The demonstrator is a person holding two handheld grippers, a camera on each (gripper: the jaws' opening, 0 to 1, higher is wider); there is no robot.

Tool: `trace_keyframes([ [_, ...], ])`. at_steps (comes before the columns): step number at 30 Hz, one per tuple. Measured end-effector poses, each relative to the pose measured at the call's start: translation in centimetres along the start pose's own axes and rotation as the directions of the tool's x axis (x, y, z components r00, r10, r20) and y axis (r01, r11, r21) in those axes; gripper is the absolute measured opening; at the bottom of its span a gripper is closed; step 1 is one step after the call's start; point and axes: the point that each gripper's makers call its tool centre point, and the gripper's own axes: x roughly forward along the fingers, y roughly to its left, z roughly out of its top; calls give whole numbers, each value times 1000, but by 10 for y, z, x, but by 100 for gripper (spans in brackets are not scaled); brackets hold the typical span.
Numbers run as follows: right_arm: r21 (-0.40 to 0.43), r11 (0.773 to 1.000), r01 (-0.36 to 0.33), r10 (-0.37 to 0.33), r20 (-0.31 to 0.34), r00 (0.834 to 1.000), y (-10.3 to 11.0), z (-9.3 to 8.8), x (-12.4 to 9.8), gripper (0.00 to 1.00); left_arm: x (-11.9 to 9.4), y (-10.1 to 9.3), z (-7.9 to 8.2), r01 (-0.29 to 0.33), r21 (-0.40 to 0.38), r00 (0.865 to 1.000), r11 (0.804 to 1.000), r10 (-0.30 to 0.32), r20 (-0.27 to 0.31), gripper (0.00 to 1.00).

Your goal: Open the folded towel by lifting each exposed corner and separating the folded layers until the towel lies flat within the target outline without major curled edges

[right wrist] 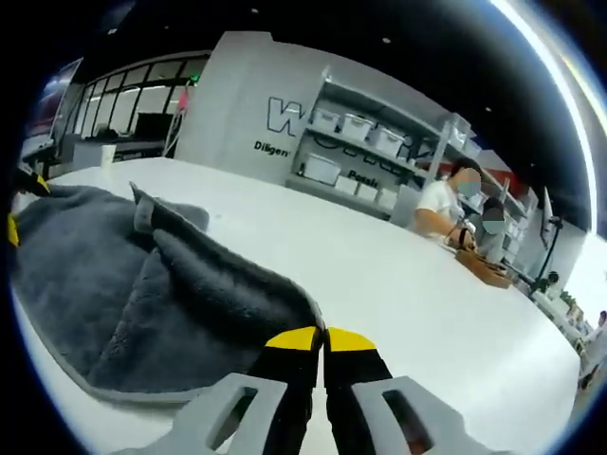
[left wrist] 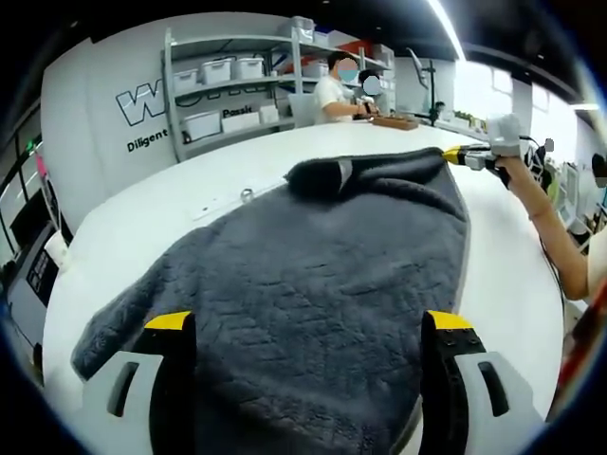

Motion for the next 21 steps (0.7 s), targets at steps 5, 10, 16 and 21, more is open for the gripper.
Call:
trace_keyframes([
  [5, 39, 999, 25, -24, -30, 999, -15, -10, 0, 0, 1, 0, 0, 1, 1, 1000, 1000, -1, -3, 96],
  [10, 36, 997, 61, -60, -51, 997, -26, -15, -4, 0, 1, 1, -1, 0, 1, 1000, 1000, 0, -7, 96],
  [16, -5, 996, 86, -86, -94, 992, -33, -22, -6, 0, 2, 2, -2, -1, -1, 1000, 1000, 1, -14, 96],
  [21, -44, 995, 94, -99, -142, 985, -39, -30, -8, 0, 2, 0, -3, 1, 3, 1000, 1000, -1, -19, 96],
])
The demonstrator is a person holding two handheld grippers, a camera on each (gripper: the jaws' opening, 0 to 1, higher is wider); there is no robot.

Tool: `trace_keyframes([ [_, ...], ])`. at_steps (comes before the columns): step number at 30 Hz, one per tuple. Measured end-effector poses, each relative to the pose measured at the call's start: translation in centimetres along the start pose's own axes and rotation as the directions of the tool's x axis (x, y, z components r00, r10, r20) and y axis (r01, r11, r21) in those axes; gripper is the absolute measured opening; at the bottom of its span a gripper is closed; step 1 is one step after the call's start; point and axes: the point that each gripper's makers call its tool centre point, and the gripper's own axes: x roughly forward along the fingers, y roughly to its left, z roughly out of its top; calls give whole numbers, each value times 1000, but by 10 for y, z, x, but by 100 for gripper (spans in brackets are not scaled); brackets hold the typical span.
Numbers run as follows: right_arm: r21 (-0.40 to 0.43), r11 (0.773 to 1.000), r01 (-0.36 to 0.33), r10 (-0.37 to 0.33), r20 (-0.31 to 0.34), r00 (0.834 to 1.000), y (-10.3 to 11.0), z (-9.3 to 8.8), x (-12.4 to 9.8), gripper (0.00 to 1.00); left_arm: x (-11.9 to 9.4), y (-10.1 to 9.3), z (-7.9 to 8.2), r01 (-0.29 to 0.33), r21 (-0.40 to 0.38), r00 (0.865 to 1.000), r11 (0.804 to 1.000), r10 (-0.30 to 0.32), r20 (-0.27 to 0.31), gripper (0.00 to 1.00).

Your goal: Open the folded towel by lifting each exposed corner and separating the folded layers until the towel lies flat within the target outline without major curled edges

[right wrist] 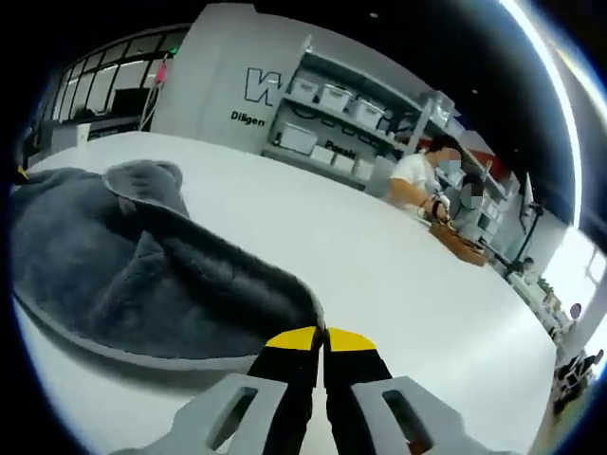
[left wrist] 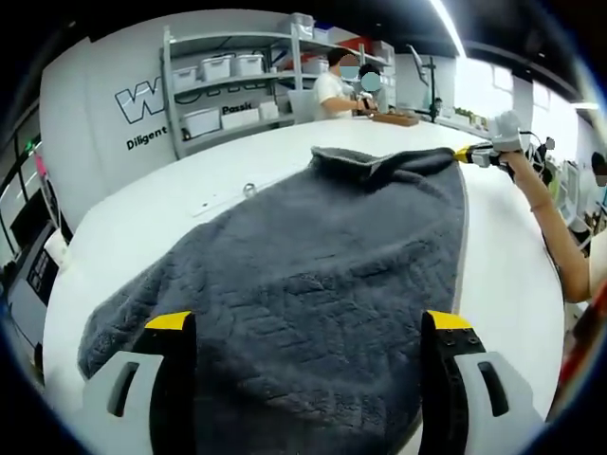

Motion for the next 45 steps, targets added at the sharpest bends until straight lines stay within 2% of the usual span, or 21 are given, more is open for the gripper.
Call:
trace_keyframes([
  [8, -21, 999, -38, 36, -80, 996, 0, -19, 5, 0, 1, 1, -1, 2, 0, 1000, 1000, -2, -7, 96],
  [19, -32, 999, -24, 17, -178, 984, -12, -45, 5, 0, 3, 2, -2, 3, 1, 1000, 1000, -3, -17, 96],
  [29, -64, 997, -38, 24, -219, 975, -9, -53, 7, 0, 4, 0, -4, 5, 6, 1000, 1000, -5, -27, 96],
  [32, -73, 997, -21, 4, -219, 976, -13, -53, 8, 1, 3, -1, -4, 6, 8, 1000, 1000, -6, -28, 96],
  [42, -57, 991, 117, -127, -221, 967, -40, -51, -2, 46, 4, -1, -3, 10, 9, 1000, 1000, -10, -24, 96],
  [45, -45, 991, 127, -134, -212, 968, -41, -46, -6, 57, 3, -3, -1, 11, 18, 1000, 1000, -10, -22, 96],
])
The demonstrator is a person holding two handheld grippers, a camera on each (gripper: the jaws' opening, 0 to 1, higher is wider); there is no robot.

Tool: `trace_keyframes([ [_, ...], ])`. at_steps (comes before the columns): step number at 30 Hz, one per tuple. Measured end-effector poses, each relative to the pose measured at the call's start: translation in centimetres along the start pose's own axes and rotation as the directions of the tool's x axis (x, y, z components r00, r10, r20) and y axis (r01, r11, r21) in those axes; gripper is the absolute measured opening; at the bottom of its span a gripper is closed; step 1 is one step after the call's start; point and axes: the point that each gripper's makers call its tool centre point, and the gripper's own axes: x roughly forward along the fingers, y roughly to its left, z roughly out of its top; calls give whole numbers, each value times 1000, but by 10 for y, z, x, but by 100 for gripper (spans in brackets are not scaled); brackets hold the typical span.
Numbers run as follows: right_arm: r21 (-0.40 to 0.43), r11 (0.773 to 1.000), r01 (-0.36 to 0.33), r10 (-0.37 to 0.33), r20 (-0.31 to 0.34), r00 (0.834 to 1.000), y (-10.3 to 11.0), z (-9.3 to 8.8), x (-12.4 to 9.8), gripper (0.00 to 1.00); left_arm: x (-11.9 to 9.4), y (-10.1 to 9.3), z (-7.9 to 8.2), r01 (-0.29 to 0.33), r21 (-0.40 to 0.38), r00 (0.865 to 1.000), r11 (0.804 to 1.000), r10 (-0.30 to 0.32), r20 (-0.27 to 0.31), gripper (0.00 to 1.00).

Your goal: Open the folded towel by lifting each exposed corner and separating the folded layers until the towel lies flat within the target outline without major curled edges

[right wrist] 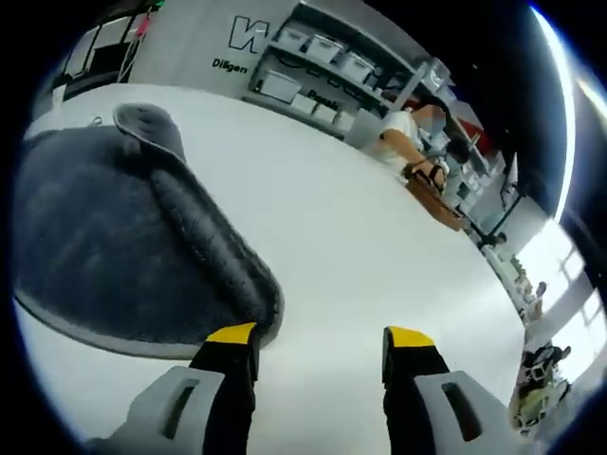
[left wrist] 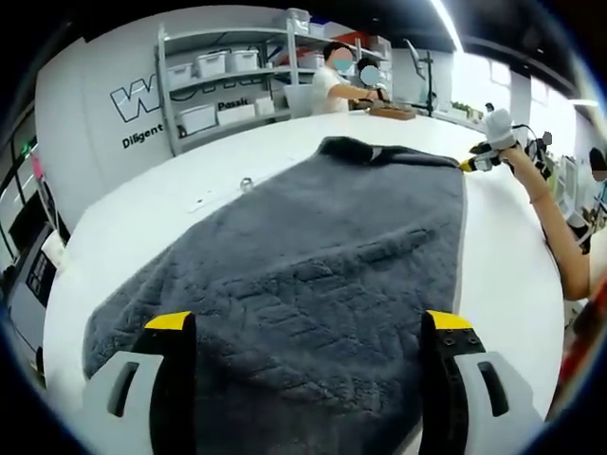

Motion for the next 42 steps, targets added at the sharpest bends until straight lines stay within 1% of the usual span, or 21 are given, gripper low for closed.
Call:
trace_keyframes([
  [3, 15, 1000, -4, 4, 4, 1000, 0, 2, -3, 68, 0, -1, 2, 3, 4, 1000, 1000, -3, 6, 96],
  [6, 23, 1000, -17, 16, 34, 999, 3, 9, -6, 73, 0, -2, 2, 7, 4, 1000, 1000, -7, 8, 96],
  [8, 28, 995, -99, 97, 74, 993, 20, 19, -7, 76, 0, -2, 2, 6, 6, 1000, 1000, -6, 5, 96],
  [10, 12, 991, -135, 133, 88, 987, 30, 24, -8, 80, 0, -2, 2, 6, 8, 1000, 1000, -6, 6, 96],
  [11, 9, 990, -138, 137, 90, 987, 32, 25, -8, 80, 0, -2, 2, 6, 8, 1000, 1000, -6, 6, 96],
  [14, -32, 982, -184, 186, 117, 975, 47, 35, -10, 79, -2, -3, 4, 6, 12, 1000, 1000, -6, 11, 96],
  [16, -57, 975, -214, 219, 117, 969, 58, 37, -11, 83, -5, -3, 6, 4, 17, 1000, 1000, -4, 19, 97],
  [17, -70, 970, -231, 238, 117, 964, 63, 39, -11, 86, -5, -3, 6, 3, 19, 1000, 1000, -4, 22, 97],
  [18, -75, 962, -262, 269, 124, 955, 70, 41, -12, 88, -6, -3, 7, 3, 21, 1000, 1000, -3, 23, 97],
  [19, -77, 951, -299, 307, 144, 941, 78, 46, -14, 91, -8, -4, 9, 0, 28, 999, 1000, -1, 34, 97],
  [21, -75, 939, -336, 344, 171, 923, 87, 52, -17, 95, -10, -5, 12, 1, 33, 999, 999, -2, 45, 97],
  [22, -89, 935, -343, 354, 180, 918, 91, 55, -20, 96, -10, -6, 12, 3, 34, 999, 999, -4, 48, 98],
  [24, -106, 930, -351, 365, 183, 913, 95, 57, -21, 99, -11, -9, 14, 9, 35, 998, 999, -11, 56, 99],
  [26, -120, 921, -371, 387, 177, 905, 102, 58, -24, 99, -12, -10, 15, 16, 36, 998, 999, -18, 63, 100],
  [29, -152, 901, -407, 431, 187, 883, 114, 62, -27, 99, -13, -13, 16, 21, 34, 997, 999, -23, 69, 100],
  [30, -176, 891, -420, 449, 196, 871, 120, 65, -28, 99, -14, -14, 16, 21, 32, 997, 999, -23, 72, 100],
  [35, -211, 880, -427, 467, 212, 858, 128, 70, -33, 99, -15, -12, 19, 22, 21, 996, 1000, -23, 87, 100],
  [37, -230, 871, -434, 482, 234, 844, 133, 77, -38, 99, -16, -11, 20, 25, 16, 995, 1000, -26, 92, 100],
  [39, -236, 865, -442, 493, 239, 837, 137, 79, -40, 99, -16, -10, 20, 25, 14, 995, 1000, -26, 94, 100],
  [40, -245, 859, -451, 504, 245, 828, 141, 83, -42, 99, -16, -9, 21, 25, 12, 995, 1000, -26, 96, 100],
  [42, -255, 848, -464, 521, 242, 818, 146, 86, -46, 99, -17, -8, 21, 26, 11, 995, 1000, -26, 99, 100],
])
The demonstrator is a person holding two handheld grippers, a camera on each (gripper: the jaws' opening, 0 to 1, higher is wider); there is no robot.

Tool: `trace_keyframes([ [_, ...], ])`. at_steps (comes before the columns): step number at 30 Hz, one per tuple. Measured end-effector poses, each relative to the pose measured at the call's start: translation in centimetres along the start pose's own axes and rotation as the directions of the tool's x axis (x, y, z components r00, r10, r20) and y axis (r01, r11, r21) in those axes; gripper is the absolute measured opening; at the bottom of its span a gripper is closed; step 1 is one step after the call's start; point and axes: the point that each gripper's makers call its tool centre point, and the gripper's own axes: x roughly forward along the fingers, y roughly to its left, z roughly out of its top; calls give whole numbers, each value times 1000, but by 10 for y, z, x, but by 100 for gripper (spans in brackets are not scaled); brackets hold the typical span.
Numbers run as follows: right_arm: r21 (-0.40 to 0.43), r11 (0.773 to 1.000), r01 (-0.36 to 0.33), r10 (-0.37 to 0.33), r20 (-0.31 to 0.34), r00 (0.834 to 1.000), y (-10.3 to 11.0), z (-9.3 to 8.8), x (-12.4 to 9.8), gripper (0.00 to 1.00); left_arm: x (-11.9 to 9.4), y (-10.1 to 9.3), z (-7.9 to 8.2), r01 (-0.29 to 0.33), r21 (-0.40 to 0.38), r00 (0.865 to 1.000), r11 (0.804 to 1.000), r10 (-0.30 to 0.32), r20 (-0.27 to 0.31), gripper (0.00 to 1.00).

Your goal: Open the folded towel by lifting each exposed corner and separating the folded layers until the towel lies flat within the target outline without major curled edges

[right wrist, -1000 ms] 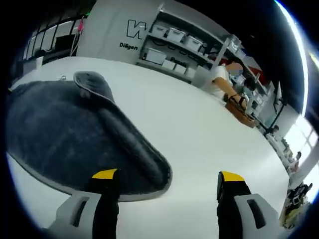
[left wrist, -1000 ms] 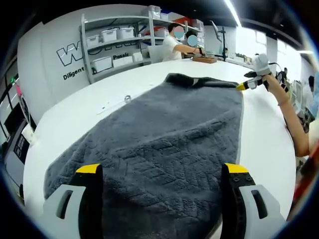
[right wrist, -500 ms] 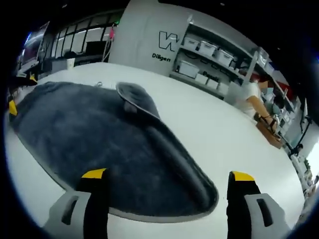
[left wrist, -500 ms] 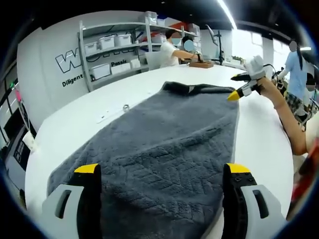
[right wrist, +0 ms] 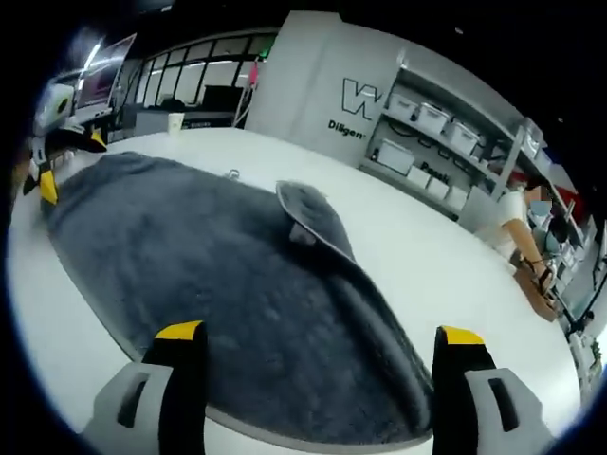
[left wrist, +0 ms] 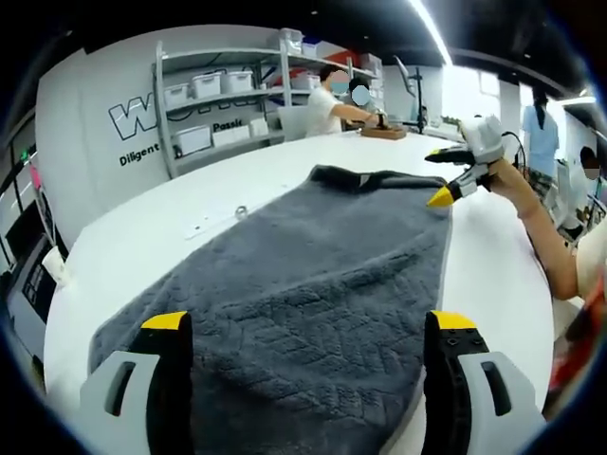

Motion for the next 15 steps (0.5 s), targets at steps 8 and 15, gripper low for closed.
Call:
trace_keyframes([
  [8, -52, 994, -100, 104, 84, 991, 28, 58, 5, 97, -3, 2, 2, -3, 0, 1000, 1000, 3, 9, 99],
  [15, -125, 980, -157, 167, 75, 983, 39, 98, 12, 95, -4, 7, 3, -9, -8, 1000, 1000, 9, 14, 99],
])
